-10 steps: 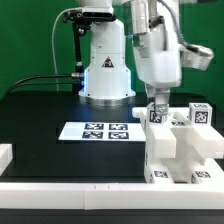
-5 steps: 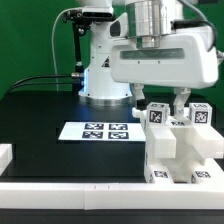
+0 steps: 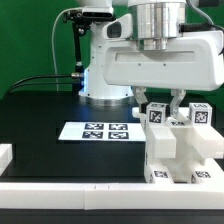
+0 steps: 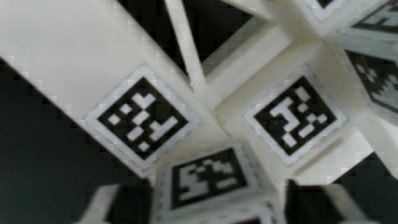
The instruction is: Assemble chair
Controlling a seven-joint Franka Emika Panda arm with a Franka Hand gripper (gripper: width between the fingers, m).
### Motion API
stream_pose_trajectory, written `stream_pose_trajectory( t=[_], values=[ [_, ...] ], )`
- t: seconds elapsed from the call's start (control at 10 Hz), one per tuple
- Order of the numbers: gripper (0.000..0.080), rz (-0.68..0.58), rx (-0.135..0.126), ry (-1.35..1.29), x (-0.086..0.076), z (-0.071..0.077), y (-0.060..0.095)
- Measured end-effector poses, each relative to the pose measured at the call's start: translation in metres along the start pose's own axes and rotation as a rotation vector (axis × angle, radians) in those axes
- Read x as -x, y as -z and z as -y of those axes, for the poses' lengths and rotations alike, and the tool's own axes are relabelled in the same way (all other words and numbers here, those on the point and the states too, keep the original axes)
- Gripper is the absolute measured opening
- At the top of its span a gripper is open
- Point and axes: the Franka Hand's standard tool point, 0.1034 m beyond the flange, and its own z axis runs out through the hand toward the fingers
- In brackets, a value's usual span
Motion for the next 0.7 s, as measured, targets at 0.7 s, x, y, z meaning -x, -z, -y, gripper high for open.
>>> stream_pose_trajectory(
  t=[0.7],
  values=[
    [0.0281,0.04,-0.02,-0.815,0.0008,0.001,0.0005]
  ],
)
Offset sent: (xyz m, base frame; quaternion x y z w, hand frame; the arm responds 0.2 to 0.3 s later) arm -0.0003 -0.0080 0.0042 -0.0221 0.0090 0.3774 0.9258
